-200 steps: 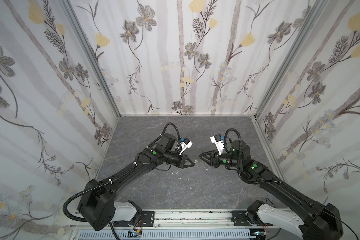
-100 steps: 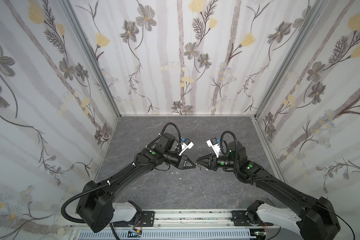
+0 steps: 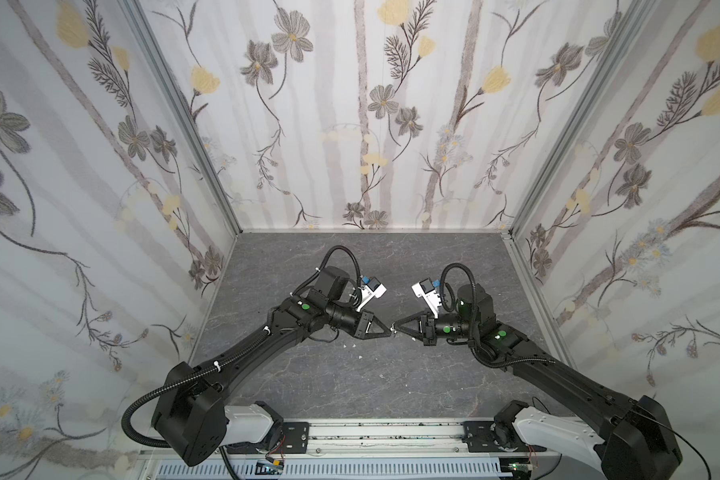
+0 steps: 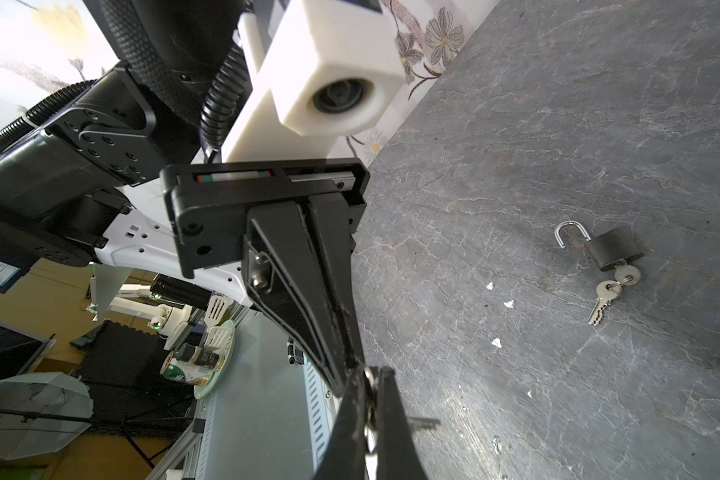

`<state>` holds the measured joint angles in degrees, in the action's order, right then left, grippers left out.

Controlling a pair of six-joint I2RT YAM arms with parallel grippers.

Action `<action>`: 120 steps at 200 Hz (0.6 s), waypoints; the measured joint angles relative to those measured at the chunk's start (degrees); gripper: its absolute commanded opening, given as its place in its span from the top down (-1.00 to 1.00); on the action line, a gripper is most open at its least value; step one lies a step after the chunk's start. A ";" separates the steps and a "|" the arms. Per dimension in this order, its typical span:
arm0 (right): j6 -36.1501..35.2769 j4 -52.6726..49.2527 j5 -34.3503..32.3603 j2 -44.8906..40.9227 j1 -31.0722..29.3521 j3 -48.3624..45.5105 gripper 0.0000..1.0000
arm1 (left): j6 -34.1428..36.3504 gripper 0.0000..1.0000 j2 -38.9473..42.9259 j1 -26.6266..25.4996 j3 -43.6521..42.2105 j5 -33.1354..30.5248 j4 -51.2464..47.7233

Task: Unlock with the key

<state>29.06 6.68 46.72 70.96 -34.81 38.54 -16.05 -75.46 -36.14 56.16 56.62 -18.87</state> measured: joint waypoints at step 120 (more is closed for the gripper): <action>7.87 12.90 -11.45 -0.74 0.22 -3.45 1.00 | -22.34 -0.34 12.61 6.47 -19.26 -18.99 29.09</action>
<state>36.93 19.57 35.27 70.22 -34.59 35.09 -38.39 -62.85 -29.67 36.91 37.63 10.22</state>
